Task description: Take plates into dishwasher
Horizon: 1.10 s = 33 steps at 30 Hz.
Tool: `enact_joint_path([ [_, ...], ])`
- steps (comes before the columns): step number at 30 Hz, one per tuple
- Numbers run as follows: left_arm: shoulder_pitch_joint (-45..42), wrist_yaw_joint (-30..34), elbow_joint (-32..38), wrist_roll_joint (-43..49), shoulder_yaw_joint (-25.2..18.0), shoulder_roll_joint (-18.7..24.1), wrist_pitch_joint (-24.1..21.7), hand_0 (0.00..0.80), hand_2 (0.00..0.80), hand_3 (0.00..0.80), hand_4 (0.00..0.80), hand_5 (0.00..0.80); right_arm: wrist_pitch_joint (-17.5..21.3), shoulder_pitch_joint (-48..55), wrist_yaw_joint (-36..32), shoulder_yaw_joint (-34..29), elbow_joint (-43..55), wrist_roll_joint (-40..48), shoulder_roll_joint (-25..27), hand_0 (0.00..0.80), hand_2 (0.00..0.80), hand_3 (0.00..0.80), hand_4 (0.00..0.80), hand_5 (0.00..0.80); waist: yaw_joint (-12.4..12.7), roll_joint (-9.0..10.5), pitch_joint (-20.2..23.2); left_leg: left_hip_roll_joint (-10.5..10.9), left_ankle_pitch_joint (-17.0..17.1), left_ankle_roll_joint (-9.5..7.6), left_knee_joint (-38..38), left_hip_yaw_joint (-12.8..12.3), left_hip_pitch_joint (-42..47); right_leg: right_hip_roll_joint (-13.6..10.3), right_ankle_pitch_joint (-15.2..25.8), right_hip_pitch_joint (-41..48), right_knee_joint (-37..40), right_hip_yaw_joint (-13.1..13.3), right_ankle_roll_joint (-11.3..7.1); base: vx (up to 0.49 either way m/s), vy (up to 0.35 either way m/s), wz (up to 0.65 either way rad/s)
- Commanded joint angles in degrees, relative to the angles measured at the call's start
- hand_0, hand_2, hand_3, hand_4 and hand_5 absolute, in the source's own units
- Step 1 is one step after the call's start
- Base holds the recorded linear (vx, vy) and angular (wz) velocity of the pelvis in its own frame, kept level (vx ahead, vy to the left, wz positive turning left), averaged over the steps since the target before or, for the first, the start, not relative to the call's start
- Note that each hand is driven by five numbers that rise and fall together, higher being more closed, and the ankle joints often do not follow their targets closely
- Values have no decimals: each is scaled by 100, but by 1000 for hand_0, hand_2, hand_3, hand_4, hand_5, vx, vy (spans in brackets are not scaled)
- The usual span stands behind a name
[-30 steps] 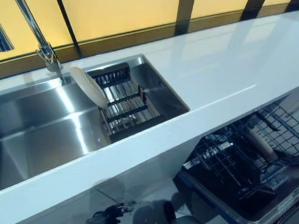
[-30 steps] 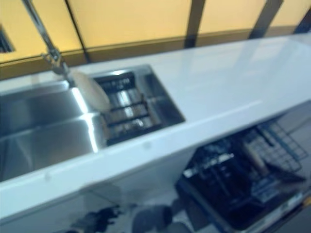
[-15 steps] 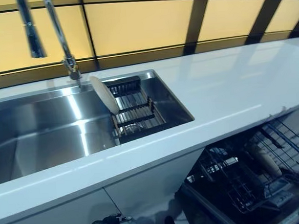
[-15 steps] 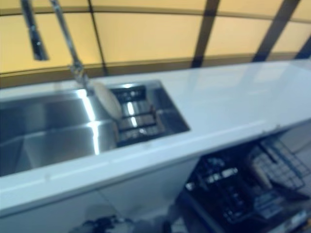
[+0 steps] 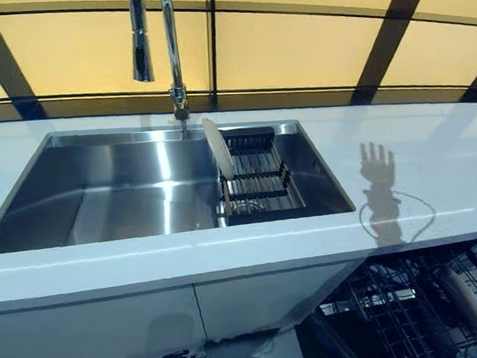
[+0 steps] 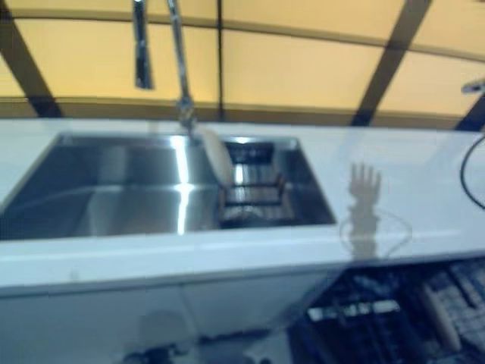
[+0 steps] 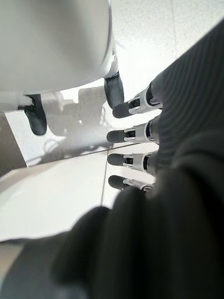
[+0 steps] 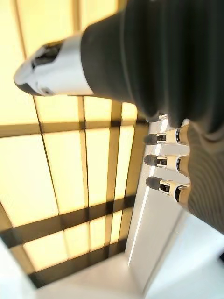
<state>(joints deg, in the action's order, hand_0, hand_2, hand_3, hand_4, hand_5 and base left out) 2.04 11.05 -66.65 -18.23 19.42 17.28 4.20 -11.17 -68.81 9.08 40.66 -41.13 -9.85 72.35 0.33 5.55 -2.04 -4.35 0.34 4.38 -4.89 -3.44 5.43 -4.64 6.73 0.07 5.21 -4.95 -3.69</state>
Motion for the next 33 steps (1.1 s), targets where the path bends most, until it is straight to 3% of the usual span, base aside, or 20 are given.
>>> enact_joint_path([
  [1, 142, -133, -86, -204, -40, 222, -83, 0, 0, 0, 0, 0, 342, -1386, 118, 778, -107, -622, 121, 0, 0, 0, 0, 0, 215, 308, -178, 29, -1, -109, -11, 444, -170, -122, -187, 243, -21, 28, -333, 37, -13, 23],
  [5, 159, -113, -43, -132, -84, 321, -56, 0, 0, 0, 0, 0, 559, -1875, -57, 1323, 83, -805, -3, 0, 0, 0, 0, 0, 337, 375, -316, 28, 88, -84, -11, 547, -358, -116, -166, 159, -21, -78, -339, -18, -19, 23],
  [12, 256, -182, 106, -300, 19, 423, -175, 0, 0, 0, 0, 0, 900, -2444, 348, 2006, 304, -1782, -301, 0, 0, 0, 0, 0, 499, 390, -689, 109, 233, -101, -11, 755, -804, -139, -120, -114, -21, -251, -348, -75, -9, 20],
  [23, 449, -271, 350, -685, 85, 490, -461, 0, 0, 0, 0, 0, 998, -2549, 522, 2204, 668, -2386, -664, 0, 0, 0, 0, 0, 600, 319, -1226, 139, 416, -106, -11, 854, -1292, -169, -10, -485, -21, -447, -362, -68, 7, 12],
  [33, 466, -232, 387, -774, 25, 491, -534, 0, 0, 0, 0, 0, 1090, -2553, 428, 2124, 928, -2723, -897, 0, 0, 0, 0, 0, 619, 321, -1361, 155, 416, -99, -11, 820, -1387, -194, 9, -584, -21, -513, -384, -16, -1, 3],
])
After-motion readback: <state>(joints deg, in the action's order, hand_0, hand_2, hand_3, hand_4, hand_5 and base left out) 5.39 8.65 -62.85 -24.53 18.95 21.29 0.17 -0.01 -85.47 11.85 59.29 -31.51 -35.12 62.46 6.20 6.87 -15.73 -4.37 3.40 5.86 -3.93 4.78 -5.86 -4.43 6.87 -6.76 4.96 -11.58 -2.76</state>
